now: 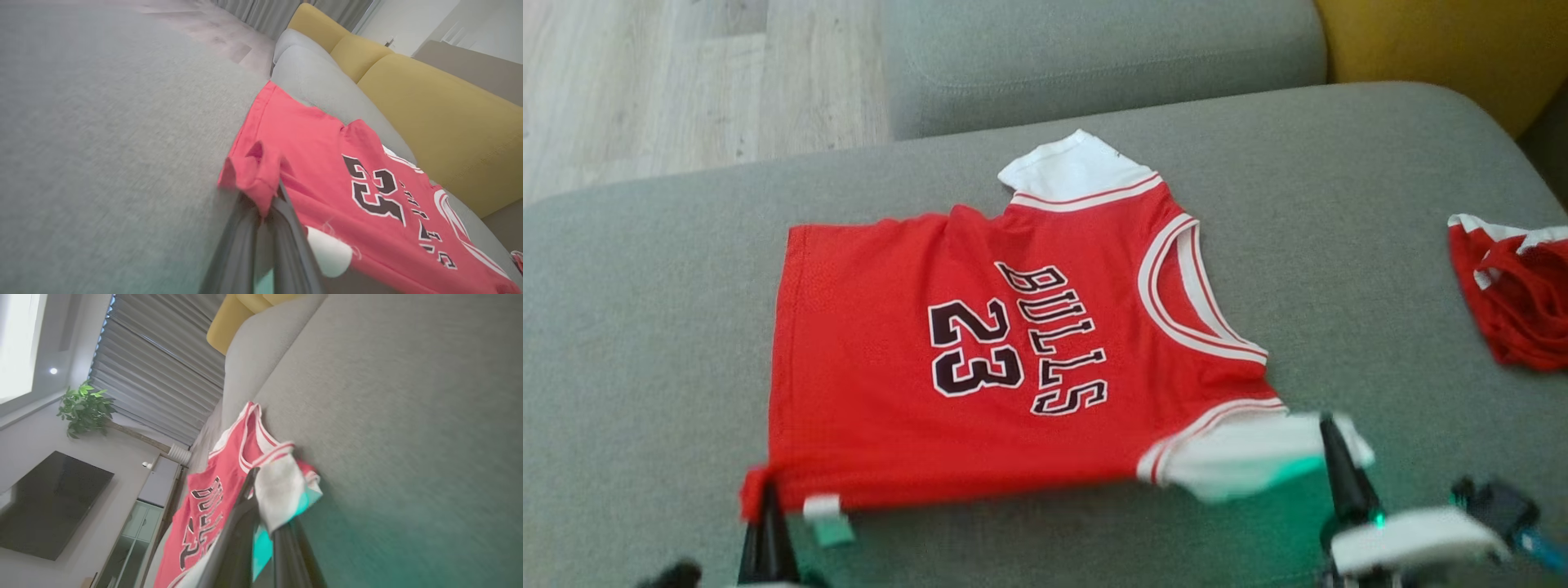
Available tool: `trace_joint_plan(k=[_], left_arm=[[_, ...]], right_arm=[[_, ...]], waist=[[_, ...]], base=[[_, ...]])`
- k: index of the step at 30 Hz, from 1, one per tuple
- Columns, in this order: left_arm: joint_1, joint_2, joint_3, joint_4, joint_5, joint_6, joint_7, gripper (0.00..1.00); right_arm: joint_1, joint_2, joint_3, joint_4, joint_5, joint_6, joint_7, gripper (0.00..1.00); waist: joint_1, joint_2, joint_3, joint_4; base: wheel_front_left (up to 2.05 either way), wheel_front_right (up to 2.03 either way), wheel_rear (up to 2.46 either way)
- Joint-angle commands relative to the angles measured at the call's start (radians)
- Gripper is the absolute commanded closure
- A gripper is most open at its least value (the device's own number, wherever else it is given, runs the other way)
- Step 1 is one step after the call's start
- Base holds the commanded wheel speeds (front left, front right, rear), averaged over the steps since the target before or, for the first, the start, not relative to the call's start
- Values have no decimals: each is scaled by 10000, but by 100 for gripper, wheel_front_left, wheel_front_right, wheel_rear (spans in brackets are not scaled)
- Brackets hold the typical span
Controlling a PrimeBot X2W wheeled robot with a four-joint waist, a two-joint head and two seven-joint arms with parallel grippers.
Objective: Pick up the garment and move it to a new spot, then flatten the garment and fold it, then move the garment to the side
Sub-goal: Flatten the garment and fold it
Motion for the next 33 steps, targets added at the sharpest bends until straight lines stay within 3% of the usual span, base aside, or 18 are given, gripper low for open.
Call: trace_joint_plan(k=[1,7,17,18,19,20,21,22,25,27,33], left_arm=[[-848,191,161,-365,141,98,-66,100],[-2269,191,-420,289,318,526,-66,100],[-4595,191,-889,1991,777,1172,-66,100],[-4702,191,-890,2096,788,1239,-66,100],[-4779,191,-875,2180,780,1318,-66,97],[-4834,191,-817,2178,762,1395,-66,51],[-4834,191,-817,2178,762,1395,-66,51],[-4863,191,-713,2096,808,1496,-66,0],[-4665,191,-427,1629,1275,1759,-66,0],[-4360,191,-287,1174,1892,1877,-66,0],[-3000,191,-356,288,3239,1880,-66,0]], right_arm=[[-933,-86,20,-377,61,-7,-26,100],[-2644,365,-40,161,2,-7,154,100],[-5358,1132,109,2970,-760,-7,234,100],[-5507,1189,141,3175,-813,-7,204,62],[-5624,1250,160,3353,-833,-7,172,0],[-5727,1299,151,3482,-853,-7,121,0],[-5727,1299,151,3482,-853,-7,121,0],[-5810,1332,150,3545,-899,-7,62,0],[-5926,1139,313,3546,-1762,-7,-96,0],[-5808,1007,-127,3308,-2588,-7,-116,0],[-4413,1209,-1563,2284,-6337,-7,-123,0]], waist=[[0,-1,106,42],[0,-1,651,158],[0,-1,1571,400],[0,-1,1609,417],[0,-1,1633,429],[0,-1,1654,440],[0,-1,1654,440],[0,-1,1664,446],[0,-1,1596,462],[0,-1,1509,441],[0,-1,1023,383]], base=[[0,0,0],[0,0,0],[0,0,0],[0,0,0],[0,0,0],[0,0,0],[0,0,0],[0,0,0],[0,0,0],[0,0,0],[0,0,0]])
